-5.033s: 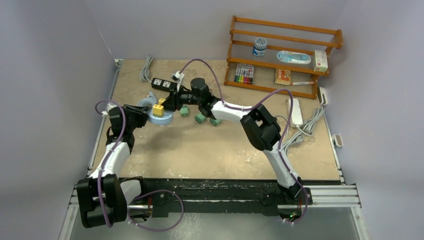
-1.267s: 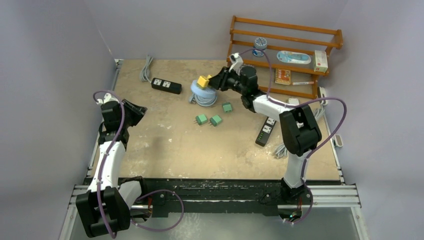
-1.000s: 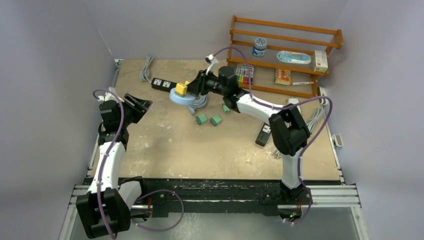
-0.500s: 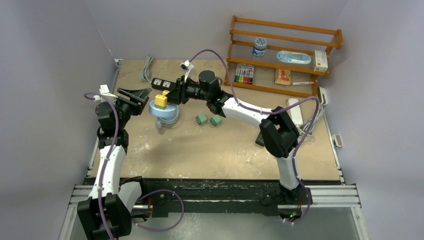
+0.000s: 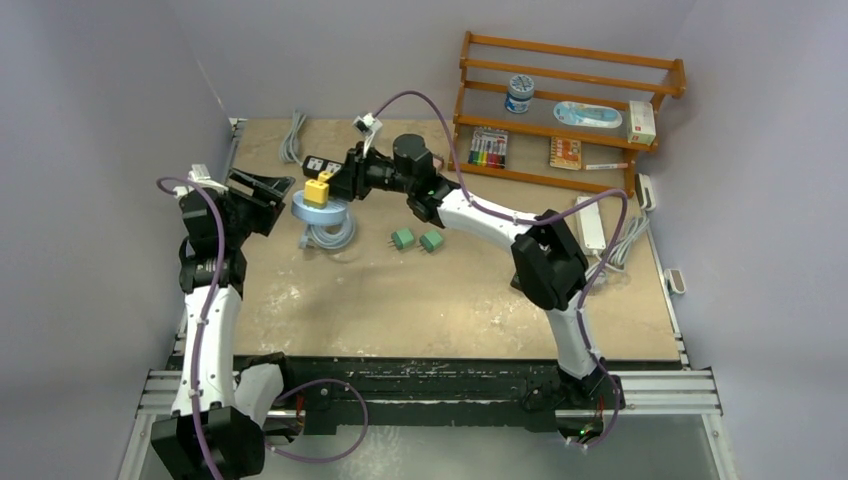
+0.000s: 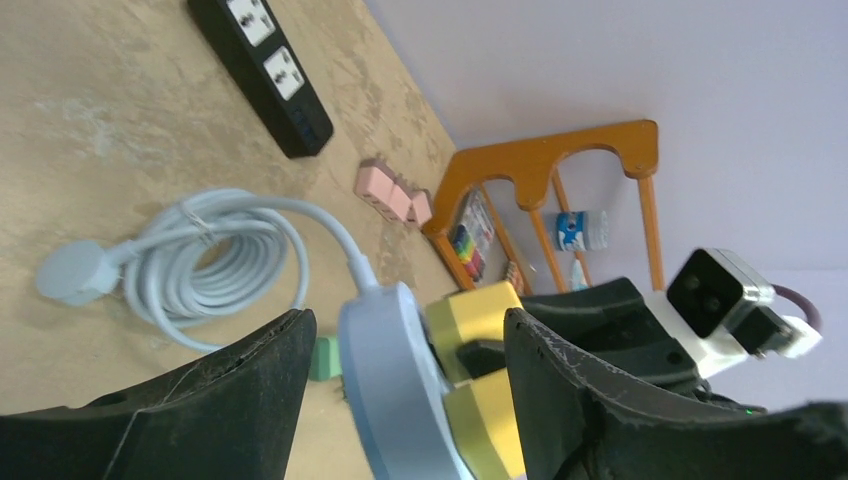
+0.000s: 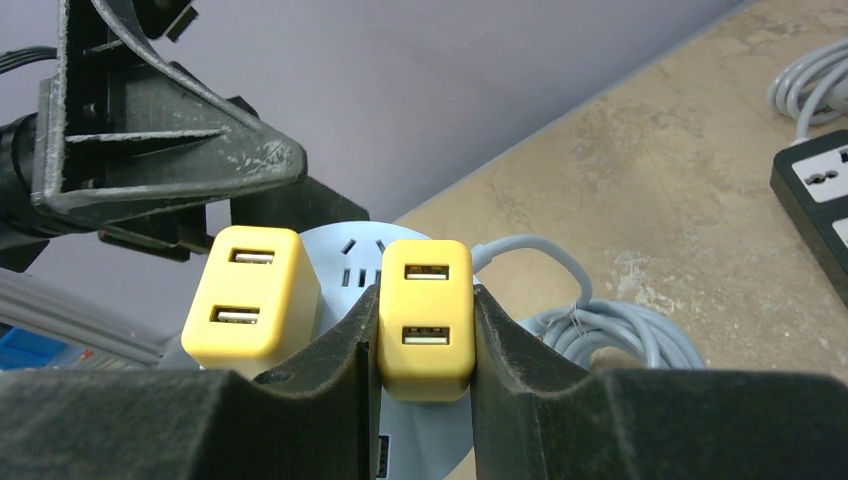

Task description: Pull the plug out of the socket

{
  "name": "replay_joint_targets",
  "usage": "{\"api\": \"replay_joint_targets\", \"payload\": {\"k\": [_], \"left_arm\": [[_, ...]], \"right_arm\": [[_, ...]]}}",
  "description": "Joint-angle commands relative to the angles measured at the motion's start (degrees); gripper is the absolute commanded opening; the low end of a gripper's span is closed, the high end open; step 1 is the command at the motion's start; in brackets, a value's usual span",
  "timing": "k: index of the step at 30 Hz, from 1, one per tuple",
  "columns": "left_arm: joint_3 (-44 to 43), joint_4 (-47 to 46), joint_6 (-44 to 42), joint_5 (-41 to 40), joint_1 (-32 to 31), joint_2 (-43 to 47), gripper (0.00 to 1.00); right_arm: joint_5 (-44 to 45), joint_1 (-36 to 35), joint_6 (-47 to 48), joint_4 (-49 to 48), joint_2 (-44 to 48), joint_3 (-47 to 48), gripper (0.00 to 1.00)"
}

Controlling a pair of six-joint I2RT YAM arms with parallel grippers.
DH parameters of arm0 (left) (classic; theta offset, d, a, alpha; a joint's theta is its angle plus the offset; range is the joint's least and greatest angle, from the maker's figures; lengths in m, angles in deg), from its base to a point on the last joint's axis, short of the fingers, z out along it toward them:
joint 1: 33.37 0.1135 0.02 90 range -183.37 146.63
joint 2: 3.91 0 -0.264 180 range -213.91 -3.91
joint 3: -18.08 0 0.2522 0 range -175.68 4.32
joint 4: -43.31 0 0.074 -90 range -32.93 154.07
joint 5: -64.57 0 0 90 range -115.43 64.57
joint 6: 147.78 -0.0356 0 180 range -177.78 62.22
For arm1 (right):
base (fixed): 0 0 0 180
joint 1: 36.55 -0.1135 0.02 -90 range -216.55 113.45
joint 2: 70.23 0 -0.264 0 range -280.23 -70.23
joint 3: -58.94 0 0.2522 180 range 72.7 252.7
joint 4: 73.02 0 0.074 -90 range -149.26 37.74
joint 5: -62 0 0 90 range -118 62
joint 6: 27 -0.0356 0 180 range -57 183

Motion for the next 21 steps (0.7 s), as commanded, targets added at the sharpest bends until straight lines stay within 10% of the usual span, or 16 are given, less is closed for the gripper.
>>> {"api": "replay_joint_targets", "payload": {"k": [1,21], "left_arm": [[1.48,-5.55,6.74,7.15,0.42,-0.91,0.69],[7.61,-3.1,9.99,11.53,0.79,-10.24,0.72]], "right_arm": [[-3.45,-0.53,-0.33,-13.75,0.27,6.64,0.0],[-4.49,-1.61,3.08,-13.75,-1.17,10.5,0.0]]}}
